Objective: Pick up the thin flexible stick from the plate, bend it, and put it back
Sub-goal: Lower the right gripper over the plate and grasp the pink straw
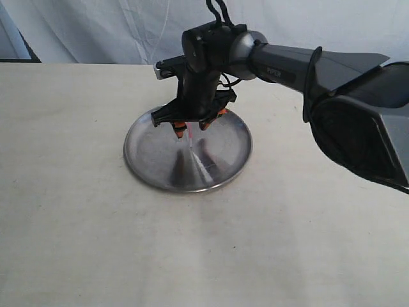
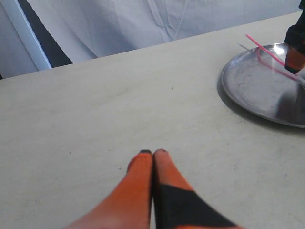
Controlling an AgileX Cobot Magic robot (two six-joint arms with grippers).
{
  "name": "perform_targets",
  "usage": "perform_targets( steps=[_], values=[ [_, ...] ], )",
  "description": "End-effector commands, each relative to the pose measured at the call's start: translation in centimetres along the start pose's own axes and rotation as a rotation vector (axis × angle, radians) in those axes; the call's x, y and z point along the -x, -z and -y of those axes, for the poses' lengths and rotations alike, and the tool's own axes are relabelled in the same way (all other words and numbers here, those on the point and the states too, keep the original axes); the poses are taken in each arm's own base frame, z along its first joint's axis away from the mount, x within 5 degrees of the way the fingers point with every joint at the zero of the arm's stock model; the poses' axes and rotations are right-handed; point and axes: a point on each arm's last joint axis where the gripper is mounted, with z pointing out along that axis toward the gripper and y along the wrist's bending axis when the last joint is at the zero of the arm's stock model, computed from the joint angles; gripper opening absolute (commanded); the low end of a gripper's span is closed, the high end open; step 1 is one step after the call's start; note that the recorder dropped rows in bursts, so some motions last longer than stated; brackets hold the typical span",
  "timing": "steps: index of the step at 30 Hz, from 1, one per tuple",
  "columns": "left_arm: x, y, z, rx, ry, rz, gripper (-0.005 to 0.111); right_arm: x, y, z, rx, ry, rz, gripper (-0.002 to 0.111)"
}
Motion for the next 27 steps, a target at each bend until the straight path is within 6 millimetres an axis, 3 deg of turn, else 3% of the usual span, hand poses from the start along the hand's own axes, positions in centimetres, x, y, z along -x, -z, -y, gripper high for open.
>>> perform_targets(
  steps=[1, 6, 16, 22, 24, 27],
  values=[
    [0.1, 0.1, 0.0, 0.004, 0.012, 0.012, 0.0, 0.2, -0.7, -0.2, -0.025, 0.027, 0.026, 0.055],
    [0.1, 0.1, 0.0, 0.004, 0.012, 0.012, 0.0, 0.2, -1.6, 0.7, -0.135, -0.04, 0.045, 0.055],
    [0.1, 0.1, 0.0, 0.004, 0.012, 0.012, 0.0, -0.1, -3.2, 0.2, -0.107, -0.049, 0.042, 0.055],
    [0.1, 0.1, 0.0, 0.004, 0.012, 0.012, 0.0, -1.3, -4.7, 0.4, -0.125, -0.038, -0.05, 0.054],
    [0.1, 0.1, 0.0, 0.004, 0.012, 0.012, 0.0, -1.5, -4.8, 0.5, -0.131, -0.021, -0.077, 0.045],
    [0.1, 0.1, 0.0, 0.004, 0.012, 0.012, 0.0, -1.7, -4.8, 0.4, -0.134, 0.007, -0.101, 0.017]
  ],
)
